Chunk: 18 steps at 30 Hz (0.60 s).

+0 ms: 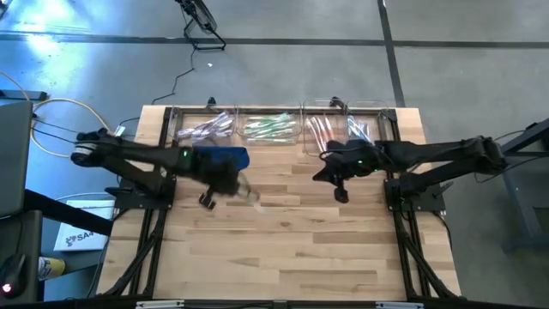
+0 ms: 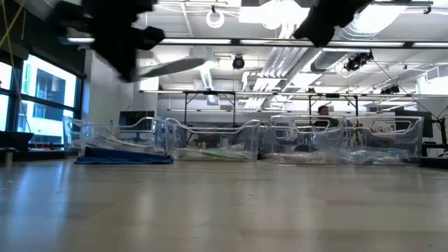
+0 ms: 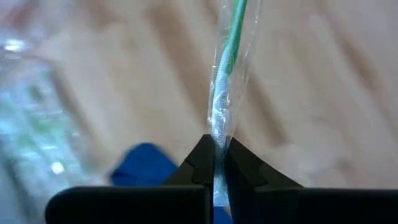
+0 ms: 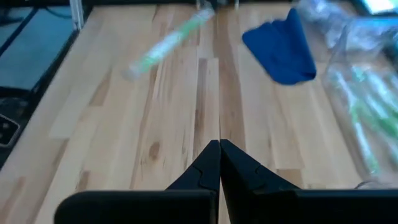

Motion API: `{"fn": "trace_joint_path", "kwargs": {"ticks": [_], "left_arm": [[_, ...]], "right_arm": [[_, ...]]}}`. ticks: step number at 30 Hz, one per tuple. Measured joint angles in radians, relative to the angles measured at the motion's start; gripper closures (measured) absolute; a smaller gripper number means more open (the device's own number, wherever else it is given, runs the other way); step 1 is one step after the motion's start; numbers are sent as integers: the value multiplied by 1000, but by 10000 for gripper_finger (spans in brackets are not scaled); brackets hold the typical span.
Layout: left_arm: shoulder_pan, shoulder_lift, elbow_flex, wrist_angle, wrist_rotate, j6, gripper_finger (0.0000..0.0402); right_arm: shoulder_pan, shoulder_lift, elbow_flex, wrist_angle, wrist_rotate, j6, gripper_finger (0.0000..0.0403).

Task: Pick & Place Toothbrushes
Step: Put the green toothbrush into the middle left transparent bin

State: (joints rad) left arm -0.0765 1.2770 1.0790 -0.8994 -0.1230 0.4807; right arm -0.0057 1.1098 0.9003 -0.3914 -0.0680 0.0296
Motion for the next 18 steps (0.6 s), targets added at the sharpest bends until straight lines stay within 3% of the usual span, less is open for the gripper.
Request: {"fn": "trace_joint_path", "kwargs": {"ticks": [5, 12, 18], "left_arm": [[204, 0, 35, 139, -3, 114, 394], [455, 10, 36, 405, -3, 119, 394], [616, 88, 36, 479, 59, 140, 394]], "right_arm": [[33, -53, 0, -29, 79, 17, 400], [54, -67, 0, -55, 148, 34, 400], [54, -67, 0, -55, 210, 53, 400]]}}
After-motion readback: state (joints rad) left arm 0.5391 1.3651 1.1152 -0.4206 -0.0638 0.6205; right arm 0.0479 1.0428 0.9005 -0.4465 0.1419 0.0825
